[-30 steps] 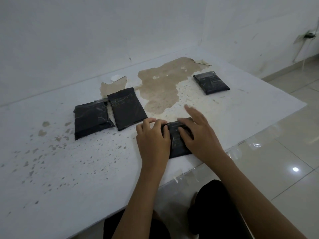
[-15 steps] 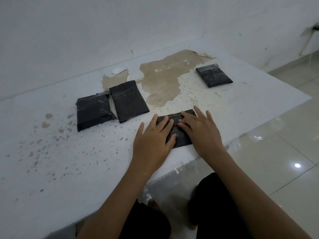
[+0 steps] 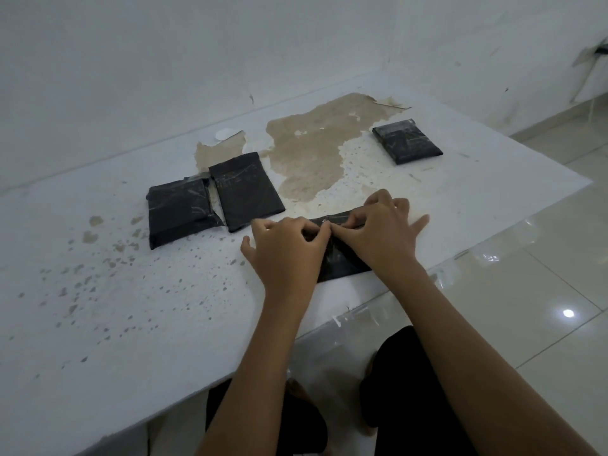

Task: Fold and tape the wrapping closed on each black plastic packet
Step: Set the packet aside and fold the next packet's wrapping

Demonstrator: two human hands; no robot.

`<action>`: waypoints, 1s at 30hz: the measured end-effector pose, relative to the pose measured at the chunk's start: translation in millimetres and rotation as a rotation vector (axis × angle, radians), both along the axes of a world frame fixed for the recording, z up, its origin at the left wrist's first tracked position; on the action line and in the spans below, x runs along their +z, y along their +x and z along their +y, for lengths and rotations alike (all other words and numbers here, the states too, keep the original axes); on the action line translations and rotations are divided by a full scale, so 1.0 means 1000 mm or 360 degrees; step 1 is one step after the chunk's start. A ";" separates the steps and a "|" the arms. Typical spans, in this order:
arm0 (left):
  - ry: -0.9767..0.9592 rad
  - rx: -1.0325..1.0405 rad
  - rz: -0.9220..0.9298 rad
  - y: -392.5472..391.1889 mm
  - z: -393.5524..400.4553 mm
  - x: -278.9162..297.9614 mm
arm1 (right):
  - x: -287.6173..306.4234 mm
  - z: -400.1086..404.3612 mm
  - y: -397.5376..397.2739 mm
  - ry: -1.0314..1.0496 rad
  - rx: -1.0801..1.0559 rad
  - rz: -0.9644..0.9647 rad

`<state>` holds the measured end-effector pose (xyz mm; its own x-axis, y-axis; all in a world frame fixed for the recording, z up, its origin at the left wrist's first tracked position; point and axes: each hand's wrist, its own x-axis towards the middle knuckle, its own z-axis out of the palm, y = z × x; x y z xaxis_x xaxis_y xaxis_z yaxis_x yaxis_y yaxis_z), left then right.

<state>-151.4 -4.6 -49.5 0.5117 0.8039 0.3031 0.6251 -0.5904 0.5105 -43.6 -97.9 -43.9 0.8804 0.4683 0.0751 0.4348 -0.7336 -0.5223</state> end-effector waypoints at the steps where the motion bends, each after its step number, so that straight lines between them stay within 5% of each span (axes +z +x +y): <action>1: -0.0020 0.0044 0.0010 0.006 -0.003 -0.001 | -0.002 0.000 -0.001 0.0034 -0.0021 0.0002; 19: -0.0241 0.0069 -0.0323 0.004 0.002 -0.023 | -0.017 -0.019 0.022 0.0519 -0.0029 0.0061; 30: -0.0323 -0.0012 -0.0346 -0.004 0.012 -0.014 | -0.010 -0.023 0.023 0.0312 0.0029 -0.0065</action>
<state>-155.9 7.6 -63.7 0.4583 0.8558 0.2399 0.4843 -0.4668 0.7400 -20.2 -121.0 -54.1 0.8663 0.4568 0.2020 0.4708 -0.6117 -0.6358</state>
